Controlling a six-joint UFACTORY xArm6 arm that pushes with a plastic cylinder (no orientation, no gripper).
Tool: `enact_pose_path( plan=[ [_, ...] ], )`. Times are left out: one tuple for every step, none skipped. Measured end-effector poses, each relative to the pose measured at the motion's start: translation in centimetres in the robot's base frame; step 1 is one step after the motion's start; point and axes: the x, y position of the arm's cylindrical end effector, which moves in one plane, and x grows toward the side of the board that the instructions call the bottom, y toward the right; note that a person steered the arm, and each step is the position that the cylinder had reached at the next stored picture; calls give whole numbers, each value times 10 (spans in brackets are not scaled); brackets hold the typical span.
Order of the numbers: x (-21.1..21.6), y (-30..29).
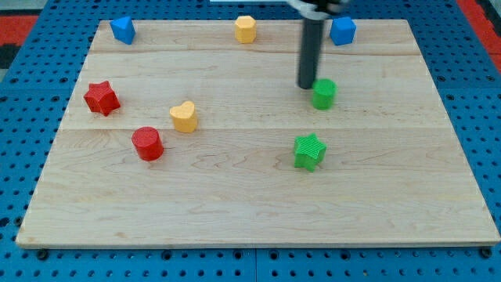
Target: Push the green star to the bottom right of the board
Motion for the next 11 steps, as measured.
enact_pose_path(
  plan=[
    [19,36],
    [24,-3],
    [37,-1],
    [37,-1],
    [37,-8],
    [37,-8],
    [46,-9],
    [66,-24],
    [94,-58],
    [121,-40],
    [147,2]
  ],
)
